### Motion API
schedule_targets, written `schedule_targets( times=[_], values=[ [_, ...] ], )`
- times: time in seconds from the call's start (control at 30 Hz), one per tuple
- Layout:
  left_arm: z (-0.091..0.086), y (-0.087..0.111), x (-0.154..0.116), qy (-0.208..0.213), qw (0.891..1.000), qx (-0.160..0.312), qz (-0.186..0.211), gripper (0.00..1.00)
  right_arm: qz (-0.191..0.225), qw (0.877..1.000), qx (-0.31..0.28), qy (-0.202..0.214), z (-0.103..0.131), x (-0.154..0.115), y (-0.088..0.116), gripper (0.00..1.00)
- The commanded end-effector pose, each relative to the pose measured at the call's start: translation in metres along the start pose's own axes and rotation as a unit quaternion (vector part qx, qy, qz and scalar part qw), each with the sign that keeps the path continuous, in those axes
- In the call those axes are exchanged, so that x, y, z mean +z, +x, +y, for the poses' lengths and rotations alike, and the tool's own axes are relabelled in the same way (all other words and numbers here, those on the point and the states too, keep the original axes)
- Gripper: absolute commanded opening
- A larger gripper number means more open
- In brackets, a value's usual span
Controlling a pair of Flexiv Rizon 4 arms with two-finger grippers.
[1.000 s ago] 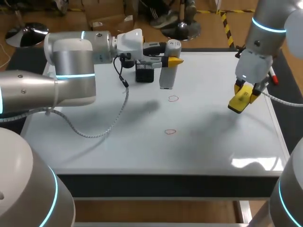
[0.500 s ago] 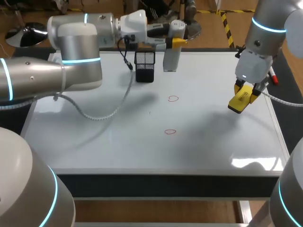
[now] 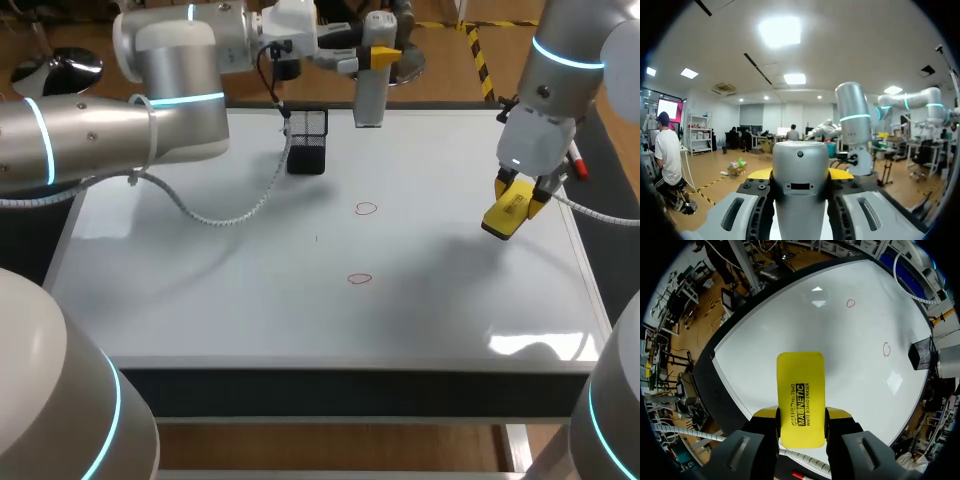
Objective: Pick up the inspection probe, press it on each red-marked spot on the whiteboard one by one, put down the probe, pick up the eraser, and wipe off all the red marks.
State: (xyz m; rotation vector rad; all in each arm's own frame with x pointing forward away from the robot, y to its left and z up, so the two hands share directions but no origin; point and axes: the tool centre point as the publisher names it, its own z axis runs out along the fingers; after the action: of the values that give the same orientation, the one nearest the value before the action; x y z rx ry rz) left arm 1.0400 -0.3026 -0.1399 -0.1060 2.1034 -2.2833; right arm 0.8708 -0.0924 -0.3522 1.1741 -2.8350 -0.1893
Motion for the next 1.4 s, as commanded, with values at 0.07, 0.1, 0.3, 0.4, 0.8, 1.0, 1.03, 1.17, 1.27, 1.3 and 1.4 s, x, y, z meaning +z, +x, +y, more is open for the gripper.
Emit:
schedule_targets(
  times=[0.07, 0.1, 0.3, 0.4, 0.8, 1.0, 1.03, 1.17, 1.27, 1.3, 1.4],
  values=[
    [0.0, -0.018, 0.003, -0.002, 1.0, 0.003, 0.008, 0.0, 0.001, 1.0, -0.001, 0.001, -0.001, 0.0, 0.0, 0.0],
    [-0.001, -0.019, 0.003, -0.003, 1.0, 0.004, 0.008, 0.0, 0.001, 1.0, -0.001, 0.001, -0.001, 0.0, 0.0, 0.0],
    [0.0, -0.029, 0.004, -0.003, 1.0, 0.011, 0.006, 0.0, 0.001, 1.0, -0.001, 0.001, -0.001, 0.0, 0.0, 0.0],
    [0.001, -0.033, 0.003, 0.001, 1.0, 0.003, 0.007, 0.0, 0.001, 1.0, -0.001, 0.001, -0.001, 0.0, 0.0, 0.0],
    [0.003, -0.034, 0.001, -0.002, 1.0, 0.004, 0.009, 0.0, 0.001, 1.0, -0.001, 0.001, -0.001, 0.0, 0.0, 0.0],
    [0.003, -0.034, 0.001, -0.002, 1.0, 0.004, 0.009, 0.0, 0.001, 1.0, -0.001, 0.001, -0.001, 0.0, 0.0, 0.0],
    [0.003, -0.034, 0.001, -0.002, 1.0, 0.004, 0.009, 0.0, 0.001, 1.0, -0.001, 0.001, -0.001, 0.0, 0.0, 0.0],
    [0.003, -0.034, 0.001, -0.002, 1.0, 0.004, 0.009, 0.0, 0.001, 1.0, -0.001, 0.001, -0.001, 0.0, 0.0, 0.0],
    [0.003, -0.034, 0.001, -0.002, 1.0, 0.004, 0.009, 0.0, 0.004, 1.0, -0.009, 0.0, 0.001, -0.001, -0.006, 0.0],
    [0.003, -0.034, 0.001, -0.002, 1.0, 0.004, 0.009, 0.0, 0.007, 1.0, -0.016, 0.0, 0.003, -0.001, -0.013, 0.0],
    [0.003, -0.034, 0.001, -0.002, 1.0, 0.004, 0.009, 0.0, 0.014, 0.999, -0.039, 0.0, 0.009, -0.001, -0.034, 0.0]
  ],
)
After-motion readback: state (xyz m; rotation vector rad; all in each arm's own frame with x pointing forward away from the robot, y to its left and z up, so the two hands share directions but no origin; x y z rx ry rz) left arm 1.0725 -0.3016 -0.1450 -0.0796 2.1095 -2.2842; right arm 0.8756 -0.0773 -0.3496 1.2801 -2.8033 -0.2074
